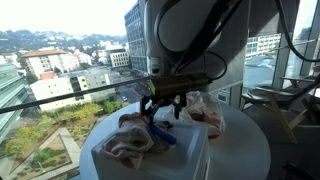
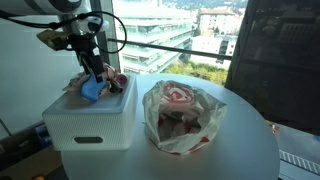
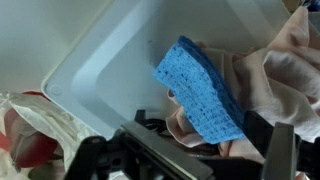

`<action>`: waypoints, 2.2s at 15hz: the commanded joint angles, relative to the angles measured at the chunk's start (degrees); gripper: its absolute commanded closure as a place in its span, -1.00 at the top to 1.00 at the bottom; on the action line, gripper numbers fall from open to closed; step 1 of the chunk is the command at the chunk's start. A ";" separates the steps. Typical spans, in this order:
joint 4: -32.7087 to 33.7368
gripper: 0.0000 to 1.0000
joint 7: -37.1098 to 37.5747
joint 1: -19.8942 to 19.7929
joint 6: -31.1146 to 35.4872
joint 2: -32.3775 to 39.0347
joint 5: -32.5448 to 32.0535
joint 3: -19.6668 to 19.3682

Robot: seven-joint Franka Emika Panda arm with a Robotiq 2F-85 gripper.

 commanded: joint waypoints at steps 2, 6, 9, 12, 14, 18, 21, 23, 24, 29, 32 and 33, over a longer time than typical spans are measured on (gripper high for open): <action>3.26 1.00 -11.70 0.59 -2.78 3.38 3.28 0.91; 4.05 0.49 -14.52 1.10 -4.14 4.75 0.88 0.74; 3.93 0.22 -14.84 1.18 -4.20 4.98 -1.73 0.37; 3.76 -0.27 -14.80 1.03 -4.21 5.04 -2.66 0.09; 3.46 -0.53 -14.91 1.00 -4.25 4.51 -2.66 0.04; 2.19 -0.87 -12.83 0.80 -3.75 1.36 -3.16 -0.36; 0.53 -0.85 -7.03 0.11 -3.56 -2.99 -6.18 -1.13; -0.52 -0.81 -1.21 -1.16 -4.22 -5.88 -9.66 -1.52; -0.90 -0.81 1.37 -2.00 -5.27 -7.13 -10.98 -1.55; -2.87 -0.82 13.09 -8.15 -6.19 -8.19 -16.32 -2.70; -3.71 -0.82 21.91 -12.38 -2.48 -5.08 -24.20 -4.50; -3.36 -0.82 25.49 -13.61 -1.73 -3.34 -27.54 -5.29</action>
